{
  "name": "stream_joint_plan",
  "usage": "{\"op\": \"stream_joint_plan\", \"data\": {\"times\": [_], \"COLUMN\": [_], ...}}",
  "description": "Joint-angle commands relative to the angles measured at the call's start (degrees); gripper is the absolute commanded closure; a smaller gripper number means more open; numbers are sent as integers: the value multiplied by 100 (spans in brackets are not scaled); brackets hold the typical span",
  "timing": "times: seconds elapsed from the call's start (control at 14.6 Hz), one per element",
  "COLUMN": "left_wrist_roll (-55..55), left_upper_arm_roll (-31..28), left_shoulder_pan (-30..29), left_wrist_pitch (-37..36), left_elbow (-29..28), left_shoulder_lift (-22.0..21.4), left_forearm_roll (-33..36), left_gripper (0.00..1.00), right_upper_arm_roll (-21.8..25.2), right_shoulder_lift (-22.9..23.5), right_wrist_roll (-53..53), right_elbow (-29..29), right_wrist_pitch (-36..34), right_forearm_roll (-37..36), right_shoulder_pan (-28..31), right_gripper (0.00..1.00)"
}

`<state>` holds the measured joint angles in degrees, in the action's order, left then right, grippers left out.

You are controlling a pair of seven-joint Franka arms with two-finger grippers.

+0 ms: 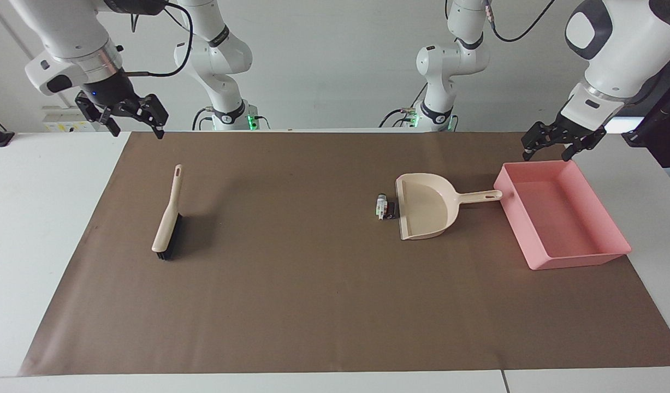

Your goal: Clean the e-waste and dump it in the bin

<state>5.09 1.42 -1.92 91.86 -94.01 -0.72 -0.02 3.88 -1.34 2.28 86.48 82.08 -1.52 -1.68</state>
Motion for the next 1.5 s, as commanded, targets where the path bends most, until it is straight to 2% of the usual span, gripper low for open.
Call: {"op": "stream_joint_plan", "data": {"times": [0.0,0.55,0.68,0.89,1.02,1.16,1.23,1.43], "left_wrist_roll": [-149,-210,-228,-132,383,1576,2183,3415], "left_upper_arm_roll": [-2,-19,-19,-10,16,34,34,25], "left_shoulder_pan": [26,-36,-19,17,69,200,236,385], "left_wrist_pitch": [157,184,184,341,385,438,525,955], "left_elbow": [-170,-162,-179,-257,-293,-354,-424,-740], "left_shoulder_lift": [-130,-122,-122,-139,-139,-148,-174,-200], "left_forearm_roll": [117,108,108,108,73,55,46,46], "left_gripper": [0,0,0,1,2,2,2,3], "right_upper_arm_roll": [-19,-1,-1,-1,-10,-1,7,16], "right_shoulder_lift": [2,-7,-68,-165,-497,-936,-1025,-729], "right_wrist_roll": [-105,-96,-114,-158,-158,-167,-175,-464], "right_elbow": [-8,-8,149,474,1332,2596,3029,3620], "right_wrist_pitch": [-34,-43,-17,378,1077,2070,2388,3048], "right_forearm_roll": [11,29,29,37,37,37,37,46], "right_shoulder_pan": [45,72,63,54,45,54,72,361], "right_gripper": [1,1,1,1,1,1,1,1]}}
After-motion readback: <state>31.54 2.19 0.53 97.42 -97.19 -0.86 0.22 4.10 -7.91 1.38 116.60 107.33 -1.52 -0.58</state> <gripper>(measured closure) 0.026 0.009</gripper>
